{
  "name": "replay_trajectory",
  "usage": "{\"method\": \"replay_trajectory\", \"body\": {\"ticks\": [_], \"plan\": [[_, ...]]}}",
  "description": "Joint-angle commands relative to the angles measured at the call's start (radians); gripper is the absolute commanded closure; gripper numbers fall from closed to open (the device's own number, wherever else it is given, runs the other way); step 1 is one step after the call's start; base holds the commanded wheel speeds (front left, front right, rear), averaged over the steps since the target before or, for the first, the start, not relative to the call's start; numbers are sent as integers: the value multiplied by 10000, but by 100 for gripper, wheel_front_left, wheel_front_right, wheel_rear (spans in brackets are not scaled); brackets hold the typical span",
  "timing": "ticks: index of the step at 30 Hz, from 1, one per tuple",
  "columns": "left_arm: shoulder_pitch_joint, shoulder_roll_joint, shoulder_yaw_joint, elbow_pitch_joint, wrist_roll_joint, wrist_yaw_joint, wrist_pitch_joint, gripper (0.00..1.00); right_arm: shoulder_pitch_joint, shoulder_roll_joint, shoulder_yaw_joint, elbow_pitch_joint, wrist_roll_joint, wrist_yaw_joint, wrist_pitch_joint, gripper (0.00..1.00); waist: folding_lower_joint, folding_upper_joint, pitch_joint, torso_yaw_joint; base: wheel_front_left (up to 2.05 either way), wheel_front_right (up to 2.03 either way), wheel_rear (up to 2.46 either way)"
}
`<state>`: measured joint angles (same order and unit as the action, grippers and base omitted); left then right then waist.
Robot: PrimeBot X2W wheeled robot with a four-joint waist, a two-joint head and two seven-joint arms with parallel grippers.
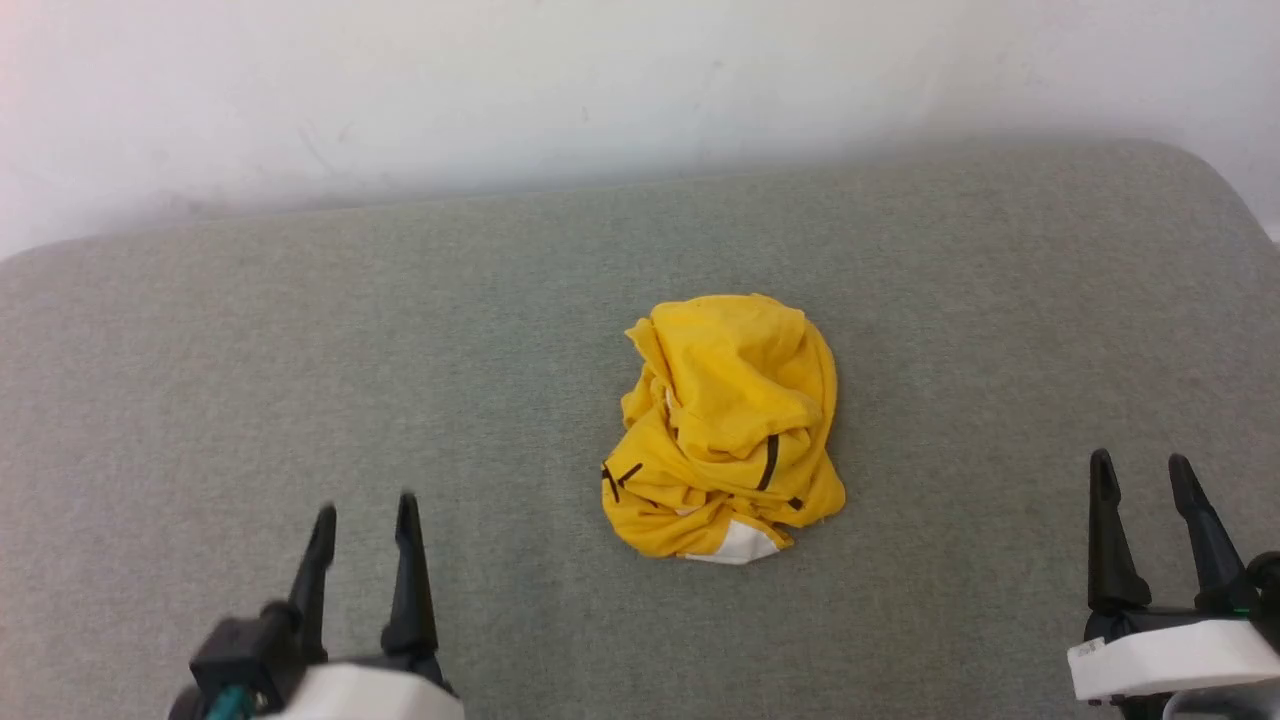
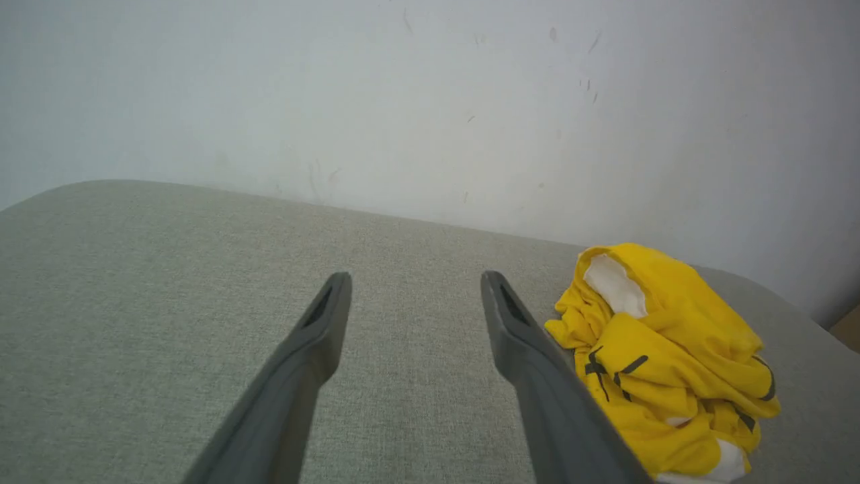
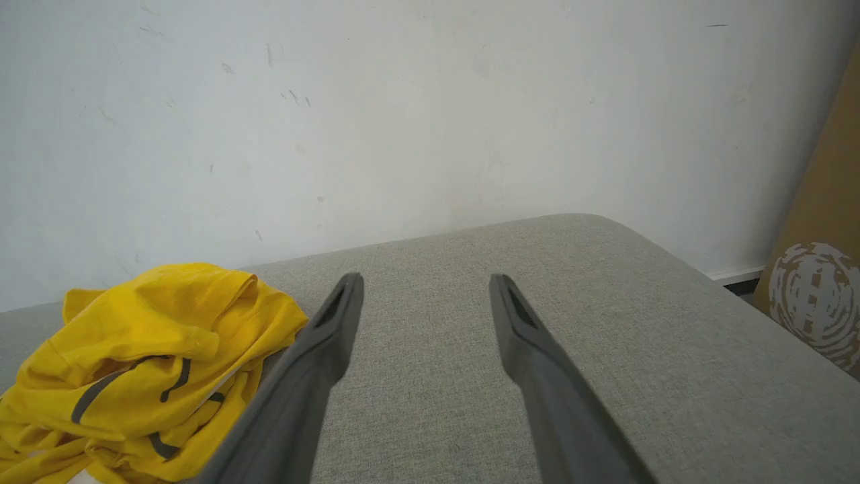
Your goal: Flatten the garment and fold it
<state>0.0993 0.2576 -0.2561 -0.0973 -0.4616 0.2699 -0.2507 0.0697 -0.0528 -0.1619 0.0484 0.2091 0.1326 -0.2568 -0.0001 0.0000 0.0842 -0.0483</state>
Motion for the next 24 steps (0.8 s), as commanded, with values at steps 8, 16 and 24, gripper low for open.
{"method": "replay_trajectory", "body": {"ticks": [8,16,24], "plan": [[217,-591,146,-124,442,-240,-106,0,-246,26,272,-276,9,-19,454,0,1,0,134,536,0,0,0],[-268,-1229,184,263,708,-766,-109,0,-2920,-914,1938,-902,807,-19,3513,0,1,0,733,1130,0,0,0],[-765,-1753,158,724,906,-1262,-109,0,-5415,-2486,3615,330,1527,-19,6479,0,1,0,1563,2217,0,0,0]]}}
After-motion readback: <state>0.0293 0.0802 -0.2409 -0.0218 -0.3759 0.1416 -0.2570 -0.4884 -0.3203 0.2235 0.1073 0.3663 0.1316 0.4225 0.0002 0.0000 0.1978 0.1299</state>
